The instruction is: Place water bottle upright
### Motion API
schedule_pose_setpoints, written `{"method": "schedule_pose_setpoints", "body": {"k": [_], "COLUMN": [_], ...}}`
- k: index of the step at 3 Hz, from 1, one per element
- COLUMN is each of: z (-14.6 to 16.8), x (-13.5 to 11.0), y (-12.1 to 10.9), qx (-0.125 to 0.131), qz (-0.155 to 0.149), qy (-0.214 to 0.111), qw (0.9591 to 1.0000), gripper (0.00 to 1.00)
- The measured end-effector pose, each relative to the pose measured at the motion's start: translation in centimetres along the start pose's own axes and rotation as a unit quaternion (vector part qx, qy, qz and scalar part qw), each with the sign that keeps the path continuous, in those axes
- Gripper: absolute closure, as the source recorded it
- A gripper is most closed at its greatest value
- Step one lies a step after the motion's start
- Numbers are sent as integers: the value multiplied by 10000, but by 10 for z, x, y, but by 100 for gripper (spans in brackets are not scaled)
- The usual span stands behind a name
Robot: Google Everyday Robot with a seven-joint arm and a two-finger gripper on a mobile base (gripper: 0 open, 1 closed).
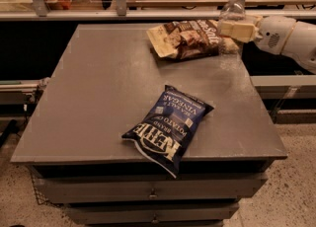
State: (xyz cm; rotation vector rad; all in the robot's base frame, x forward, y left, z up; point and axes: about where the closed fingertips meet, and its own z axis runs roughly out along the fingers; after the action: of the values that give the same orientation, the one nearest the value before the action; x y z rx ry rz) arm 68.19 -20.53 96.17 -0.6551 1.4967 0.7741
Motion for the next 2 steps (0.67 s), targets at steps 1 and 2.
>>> {"method": "schedule_pose_setpoints", "body": {"k": [1, 2], "z": [-7, -11], "x": [-4, -2], "y": [0, 3], "qx": [52, 70], "qz": [-58, -296], "qy": [-396, -627], "qw": [9992, 9976], "gripper": [100, 100]}}
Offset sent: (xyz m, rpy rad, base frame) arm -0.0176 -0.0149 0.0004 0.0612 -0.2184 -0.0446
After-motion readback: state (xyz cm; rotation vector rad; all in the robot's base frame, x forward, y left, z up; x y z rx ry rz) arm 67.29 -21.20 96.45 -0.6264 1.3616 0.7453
